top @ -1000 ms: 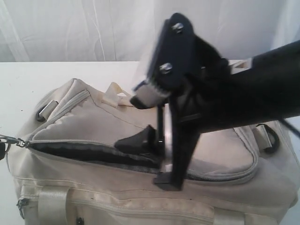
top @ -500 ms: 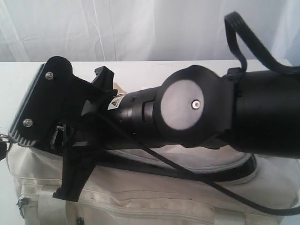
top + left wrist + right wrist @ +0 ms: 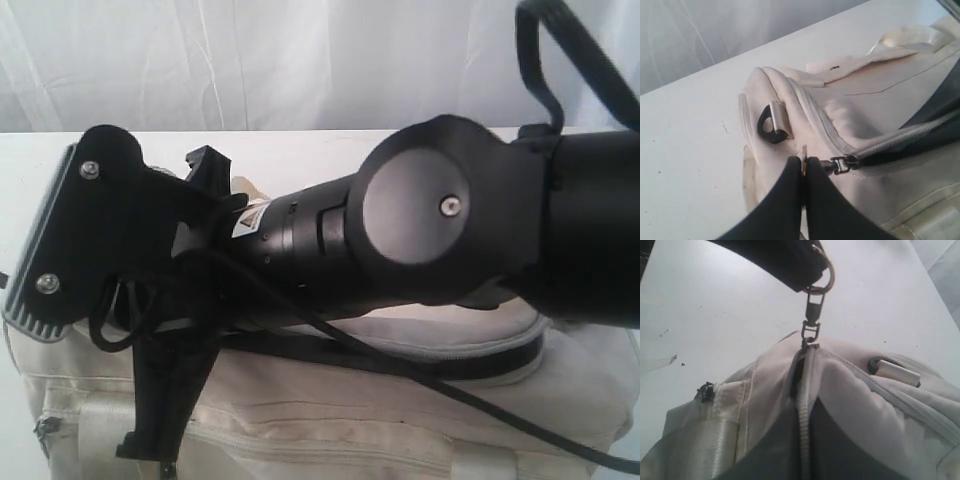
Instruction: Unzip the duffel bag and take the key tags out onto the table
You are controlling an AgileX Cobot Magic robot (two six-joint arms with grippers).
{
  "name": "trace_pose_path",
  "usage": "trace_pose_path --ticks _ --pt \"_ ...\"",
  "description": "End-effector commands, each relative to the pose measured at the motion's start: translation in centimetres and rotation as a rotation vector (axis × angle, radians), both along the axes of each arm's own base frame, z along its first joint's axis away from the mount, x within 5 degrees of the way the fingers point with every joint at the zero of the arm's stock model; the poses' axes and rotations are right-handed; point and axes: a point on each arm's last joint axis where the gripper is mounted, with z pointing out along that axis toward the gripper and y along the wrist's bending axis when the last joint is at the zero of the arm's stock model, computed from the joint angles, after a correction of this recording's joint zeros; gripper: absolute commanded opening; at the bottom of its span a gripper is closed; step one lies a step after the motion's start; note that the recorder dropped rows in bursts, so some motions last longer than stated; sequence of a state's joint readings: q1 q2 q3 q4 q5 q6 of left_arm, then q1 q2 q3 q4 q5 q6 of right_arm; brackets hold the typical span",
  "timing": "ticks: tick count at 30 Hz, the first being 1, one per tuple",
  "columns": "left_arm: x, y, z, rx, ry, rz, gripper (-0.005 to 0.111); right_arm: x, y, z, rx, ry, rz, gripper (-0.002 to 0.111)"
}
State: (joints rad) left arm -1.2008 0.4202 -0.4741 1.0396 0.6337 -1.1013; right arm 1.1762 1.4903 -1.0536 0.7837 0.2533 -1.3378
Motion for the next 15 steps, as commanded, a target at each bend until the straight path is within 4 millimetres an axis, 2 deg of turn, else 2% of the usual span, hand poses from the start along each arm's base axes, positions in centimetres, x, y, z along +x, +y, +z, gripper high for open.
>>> trace_pose_path --ticks 1,9,15 --pt "0.5 0.8 0.8 0.01 -0.081 0.079 0.0 -0.8 -0.6 1.2 0.0 -0.007 0.06 0.0" --pt "1.8 -1.1 0.8 0.111 -0.164 0.118 0.0 -1.4 -0.9 0.9 -0.051 0.008 0.124 0.0" --pt "3.2 -2.4 0.9 0.141 -0.239 0.266 0.0 -1.7 -1.1 0.8 -0.069 0.016 0.148 0.0"
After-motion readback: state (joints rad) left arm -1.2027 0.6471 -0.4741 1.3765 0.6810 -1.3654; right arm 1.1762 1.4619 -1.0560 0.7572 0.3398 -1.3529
